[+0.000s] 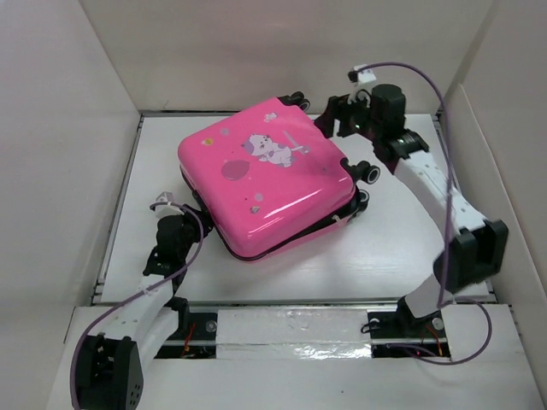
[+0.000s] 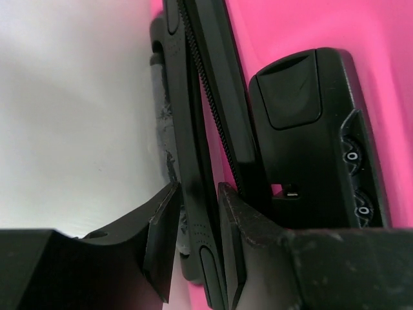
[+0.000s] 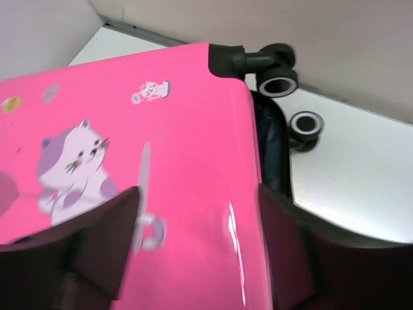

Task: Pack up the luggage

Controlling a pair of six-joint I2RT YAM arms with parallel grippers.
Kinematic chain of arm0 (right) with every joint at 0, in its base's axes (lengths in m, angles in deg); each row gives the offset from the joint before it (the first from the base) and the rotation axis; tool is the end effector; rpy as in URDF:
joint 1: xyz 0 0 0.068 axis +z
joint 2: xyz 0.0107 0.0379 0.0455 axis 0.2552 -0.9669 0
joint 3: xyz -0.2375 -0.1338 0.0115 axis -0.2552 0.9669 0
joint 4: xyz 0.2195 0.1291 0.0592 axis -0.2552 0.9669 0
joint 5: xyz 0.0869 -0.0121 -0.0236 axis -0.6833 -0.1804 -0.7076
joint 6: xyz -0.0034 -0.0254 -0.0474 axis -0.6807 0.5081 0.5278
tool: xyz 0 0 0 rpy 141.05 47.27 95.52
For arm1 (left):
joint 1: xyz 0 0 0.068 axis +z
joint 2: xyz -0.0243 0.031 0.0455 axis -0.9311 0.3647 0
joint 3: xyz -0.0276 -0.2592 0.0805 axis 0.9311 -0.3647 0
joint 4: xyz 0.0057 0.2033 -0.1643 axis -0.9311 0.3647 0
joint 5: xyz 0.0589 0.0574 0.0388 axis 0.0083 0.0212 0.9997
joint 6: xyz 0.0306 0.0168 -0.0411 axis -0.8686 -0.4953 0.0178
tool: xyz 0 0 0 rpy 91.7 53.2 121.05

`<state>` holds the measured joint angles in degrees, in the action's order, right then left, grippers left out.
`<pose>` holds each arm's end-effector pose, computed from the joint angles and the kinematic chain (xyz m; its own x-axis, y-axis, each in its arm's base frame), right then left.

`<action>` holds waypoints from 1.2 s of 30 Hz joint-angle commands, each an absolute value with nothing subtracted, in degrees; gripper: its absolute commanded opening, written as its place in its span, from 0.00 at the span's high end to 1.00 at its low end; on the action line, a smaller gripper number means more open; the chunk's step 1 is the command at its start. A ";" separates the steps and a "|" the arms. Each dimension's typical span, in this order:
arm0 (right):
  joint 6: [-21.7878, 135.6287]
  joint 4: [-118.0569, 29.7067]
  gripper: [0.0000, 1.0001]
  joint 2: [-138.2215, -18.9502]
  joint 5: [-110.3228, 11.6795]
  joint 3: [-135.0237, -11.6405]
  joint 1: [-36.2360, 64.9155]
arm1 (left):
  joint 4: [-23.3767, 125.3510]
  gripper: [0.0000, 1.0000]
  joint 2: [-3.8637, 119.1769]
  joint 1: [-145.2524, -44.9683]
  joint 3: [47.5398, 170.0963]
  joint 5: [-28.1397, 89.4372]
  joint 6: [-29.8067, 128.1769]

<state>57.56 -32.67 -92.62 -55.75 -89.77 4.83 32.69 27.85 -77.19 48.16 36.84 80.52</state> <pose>0.3702 0.1412 0.3951 -0.3034 0.0026 -0.9529 -0.5171 0.8395 0.1670 0.1762 -0.0278 0.1885 -0.2965 -0.6434 -0.7058 -0.0247 0.7439 -0.6678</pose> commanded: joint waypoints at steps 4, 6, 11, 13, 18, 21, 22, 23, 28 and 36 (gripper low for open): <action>59.25 -43.24 0.84 -62.94 -57.51 -62.88 8.84 | 23.04 0.72 29.53 -79.25 48.16 23.45 83.83; 56.71 -47.21 0.98 -49.93 -55.84 -48.16 15.51 | 21.72 0.73 29.62 -79.25 48.51 23.35 84.45; 49.68 -57.07 1.00 -38.55 -52.51 -28.39 27.47 | 17.33 0.73 35.50 -80.12 50.35 21.95 84.19; 49.67 -54.19 1.00 -41.26 -45.77 -27.41 32.31 | 17.14 0.73 39.09 -84.06 51.50 25.88 83.58; 45.90 -49.51 1.00 -41.98 -30.00 -26.45 33.83 | 18.46 0.71 40.44 -89.09 53.26 34.51 84.19; 45.28 -49.43 0.99 -39.96 -31.57 -24.42 28.99 | 20.30 0.54 39.91 -89.09 53.78 38.37 82.88; 44.76 -48.82 0.99 -40.04 -31.49 -23.98 26.98 | 20.83 0.52 40.60 -89.09 54.22 38.38 82.35; 44.40 -48.47 0.98 -40.31 -31.66 -23.28 26.00 | 21.44 0.51 41.31 -89.09 55.18 40.38 81.82; 40.54 -47.76 0.97 -40.92 -29.21 -21.08 20.64 | 19.17 0.51 47.63 -89.09 55.90 44.26 81.20; 42.46 -51.53 0.97 -47.32 -34.47 -23.62 8.25 | 11.35 0.46 52.20 -87.51 57.03 44.09 80.76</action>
